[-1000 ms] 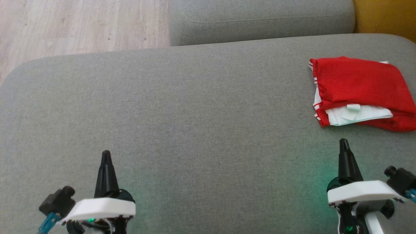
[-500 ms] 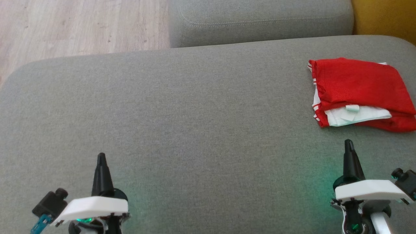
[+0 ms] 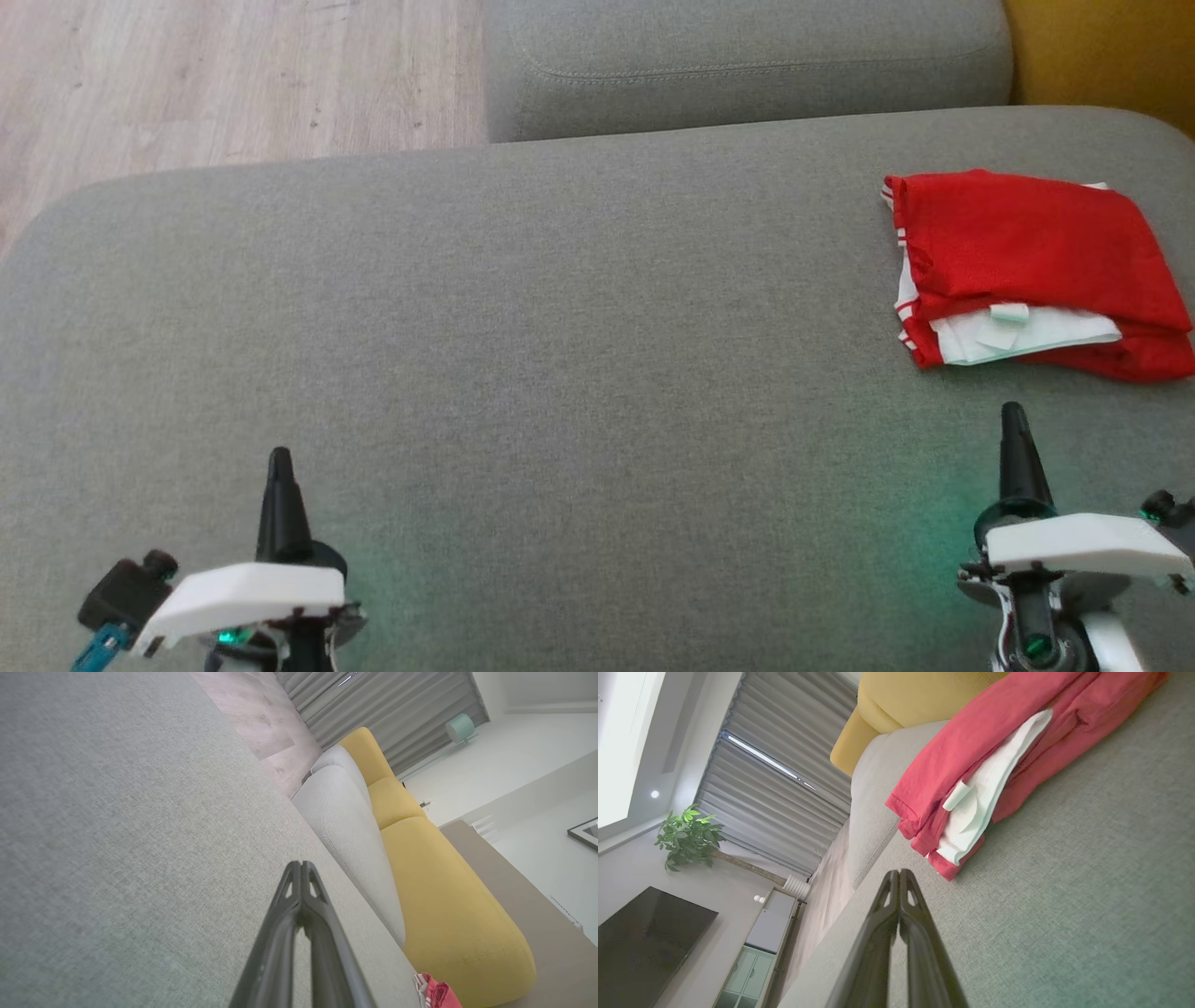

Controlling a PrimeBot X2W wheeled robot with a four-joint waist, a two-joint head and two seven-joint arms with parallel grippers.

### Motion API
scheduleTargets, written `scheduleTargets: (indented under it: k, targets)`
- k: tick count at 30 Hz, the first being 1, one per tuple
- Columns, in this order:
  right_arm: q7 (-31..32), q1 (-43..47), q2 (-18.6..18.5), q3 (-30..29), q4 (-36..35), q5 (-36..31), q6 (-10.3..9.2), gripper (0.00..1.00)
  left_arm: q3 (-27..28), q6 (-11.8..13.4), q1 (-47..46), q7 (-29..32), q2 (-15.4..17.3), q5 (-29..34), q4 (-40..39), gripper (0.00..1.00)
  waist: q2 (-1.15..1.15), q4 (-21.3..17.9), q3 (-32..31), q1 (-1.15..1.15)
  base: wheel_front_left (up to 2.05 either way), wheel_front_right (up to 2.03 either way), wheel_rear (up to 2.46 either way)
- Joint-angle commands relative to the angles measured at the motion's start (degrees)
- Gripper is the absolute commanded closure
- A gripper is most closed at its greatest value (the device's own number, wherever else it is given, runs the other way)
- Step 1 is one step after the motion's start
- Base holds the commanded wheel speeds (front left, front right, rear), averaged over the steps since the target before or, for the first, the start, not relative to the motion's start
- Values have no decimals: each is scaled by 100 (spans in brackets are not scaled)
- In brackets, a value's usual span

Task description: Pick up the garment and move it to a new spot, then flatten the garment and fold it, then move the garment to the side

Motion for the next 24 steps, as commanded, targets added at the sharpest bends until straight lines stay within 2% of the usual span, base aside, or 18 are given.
scheduleTargets:
  k: [1,24]
  targets:
    - [40,-312,-105,29,-211,165,-3,100,193,-40,-330,32,89,-142,-159,100,0,-1,-4,0,0,0,0]
    - [401,-347,-112,-120,-269,1541,-4,100,492,-137,-386,401,95,-1366,-87,100,0,-12,-76,0,0,0,0]
